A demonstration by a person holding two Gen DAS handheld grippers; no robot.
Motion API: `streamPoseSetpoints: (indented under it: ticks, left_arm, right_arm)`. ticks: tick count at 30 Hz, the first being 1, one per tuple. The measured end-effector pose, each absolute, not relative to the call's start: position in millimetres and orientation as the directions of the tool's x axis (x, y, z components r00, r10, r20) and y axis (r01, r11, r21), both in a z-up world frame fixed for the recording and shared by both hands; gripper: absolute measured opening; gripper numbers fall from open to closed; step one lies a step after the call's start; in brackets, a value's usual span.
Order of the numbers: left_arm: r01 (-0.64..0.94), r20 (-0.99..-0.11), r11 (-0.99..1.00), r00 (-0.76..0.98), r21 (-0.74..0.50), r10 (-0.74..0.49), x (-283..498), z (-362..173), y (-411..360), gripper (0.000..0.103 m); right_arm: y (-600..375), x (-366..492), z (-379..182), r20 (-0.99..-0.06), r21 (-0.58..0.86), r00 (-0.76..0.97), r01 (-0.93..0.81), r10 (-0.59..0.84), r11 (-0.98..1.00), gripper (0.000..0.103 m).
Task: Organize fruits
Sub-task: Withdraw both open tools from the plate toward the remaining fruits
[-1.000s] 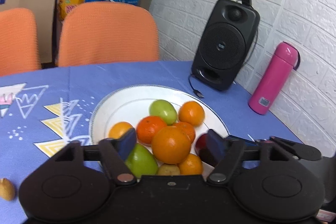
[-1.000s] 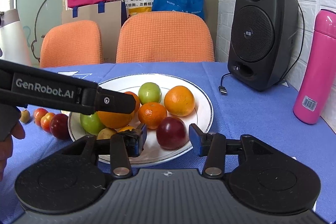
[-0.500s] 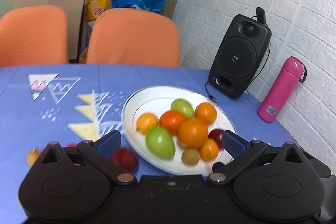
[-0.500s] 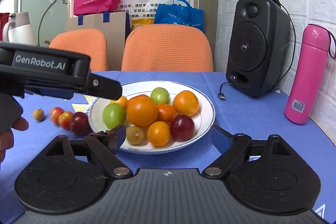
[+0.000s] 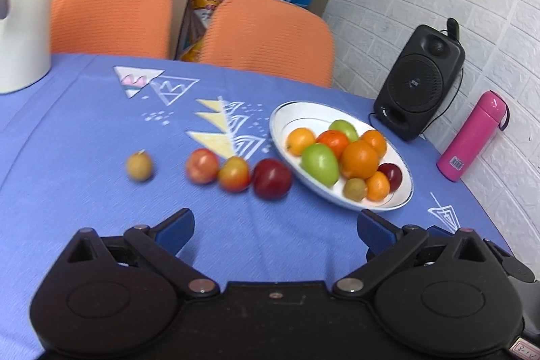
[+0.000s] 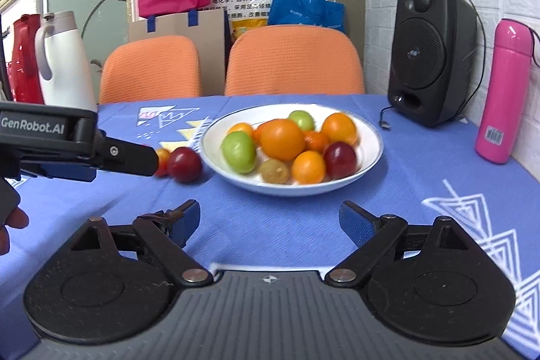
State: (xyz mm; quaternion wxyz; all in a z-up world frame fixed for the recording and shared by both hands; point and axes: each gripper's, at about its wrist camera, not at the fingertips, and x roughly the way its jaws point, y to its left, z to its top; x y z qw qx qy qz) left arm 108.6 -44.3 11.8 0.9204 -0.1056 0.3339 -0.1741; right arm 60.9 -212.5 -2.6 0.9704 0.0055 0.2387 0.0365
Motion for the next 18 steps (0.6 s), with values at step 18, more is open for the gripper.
streamPoseSetpoints:
  ticks: [18]
  left_arm:
    - [0.204,-0.55,0.917,0.748,-0.343,-0.372,82,11,8,0.103]
  right_arm:
    - [-177,46,6,-0.459,0.038,0.877,-0.142,0.143,0.989,0.103]
